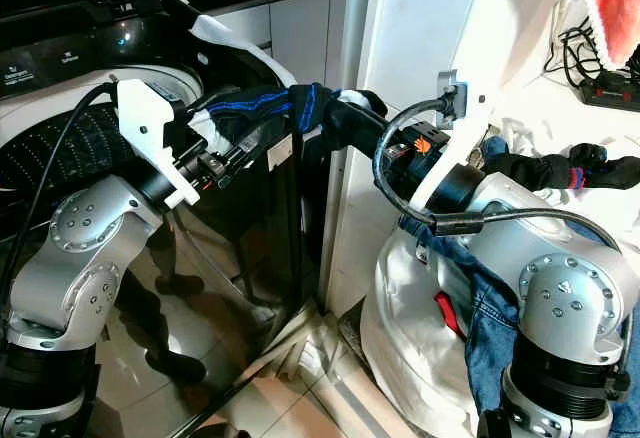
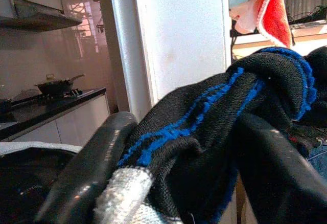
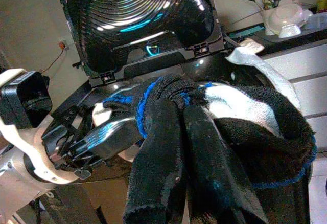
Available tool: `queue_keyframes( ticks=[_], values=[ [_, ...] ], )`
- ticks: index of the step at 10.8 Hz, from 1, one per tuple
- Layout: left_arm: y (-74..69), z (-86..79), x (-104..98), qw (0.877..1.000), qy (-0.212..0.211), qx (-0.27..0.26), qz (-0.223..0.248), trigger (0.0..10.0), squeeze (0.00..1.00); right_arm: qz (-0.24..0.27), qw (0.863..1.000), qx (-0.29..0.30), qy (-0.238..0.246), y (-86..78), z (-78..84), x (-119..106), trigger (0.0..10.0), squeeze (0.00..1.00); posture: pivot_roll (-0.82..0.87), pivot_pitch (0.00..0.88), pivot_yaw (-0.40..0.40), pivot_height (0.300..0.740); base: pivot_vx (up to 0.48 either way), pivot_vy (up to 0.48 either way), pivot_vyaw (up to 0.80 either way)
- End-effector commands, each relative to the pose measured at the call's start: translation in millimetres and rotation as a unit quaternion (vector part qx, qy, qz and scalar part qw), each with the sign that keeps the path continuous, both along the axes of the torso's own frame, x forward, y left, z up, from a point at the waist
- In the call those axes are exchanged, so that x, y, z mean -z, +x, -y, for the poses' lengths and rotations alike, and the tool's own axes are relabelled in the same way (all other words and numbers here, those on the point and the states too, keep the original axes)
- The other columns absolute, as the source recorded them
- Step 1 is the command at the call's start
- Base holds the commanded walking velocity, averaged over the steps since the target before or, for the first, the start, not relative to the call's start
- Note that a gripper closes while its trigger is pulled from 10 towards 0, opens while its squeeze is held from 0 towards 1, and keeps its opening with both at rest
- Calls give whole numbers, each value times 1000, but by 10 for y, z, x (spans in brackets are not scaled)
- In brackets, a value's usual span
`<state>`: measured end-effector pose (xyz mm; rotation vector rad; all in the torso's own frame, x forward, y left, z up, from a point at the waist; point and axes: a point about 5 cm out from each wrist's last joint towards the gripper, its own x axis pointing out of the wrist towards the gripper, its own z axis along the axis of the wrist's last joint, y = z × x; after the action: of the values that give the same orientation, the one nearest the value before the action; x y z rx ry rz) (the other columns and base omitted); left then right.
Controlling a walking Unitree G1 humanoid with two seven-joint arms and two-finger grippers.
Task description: Clothes washing
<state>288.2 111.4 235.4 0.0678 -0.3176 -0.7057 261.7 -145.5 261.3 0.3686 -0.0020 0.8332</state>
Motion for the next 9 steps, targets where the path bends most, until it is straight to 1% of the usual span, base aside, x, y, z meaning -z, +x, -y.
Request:
queue_keyframes(
  ticks=[1, 5, 8, 9],
  values=[
    [12, -16, 10, 1000, 6, -2, -5, 0, 0, 9, 1000, -1, -1, -24, 8, -21, 0, 0, 39, 0, 5, 740, 0, 0, 0],
    [-9, -10, 16, 1000, 11, 12, 2, 0, 0, 8, 1000, -2, -2, -35, -5, 1, 0, 0, 39, 0, 10, 740, 0, 0, 0],
    [14, -31, 10, 1000, 16, 3, 11, 0, 0, 12, 1000, -2, -4, -27, -16, -2, 0, 0, 41, 0, 11, 740, 0, 0, 0],
    [46, -58, 9, 1000, 17, -12, 12, 0, 0, 12, 1000, -1, -3, -17, -21, -8, 0, 0, 42, 0, 11, 740, 0, 0, 0]
  ],
)
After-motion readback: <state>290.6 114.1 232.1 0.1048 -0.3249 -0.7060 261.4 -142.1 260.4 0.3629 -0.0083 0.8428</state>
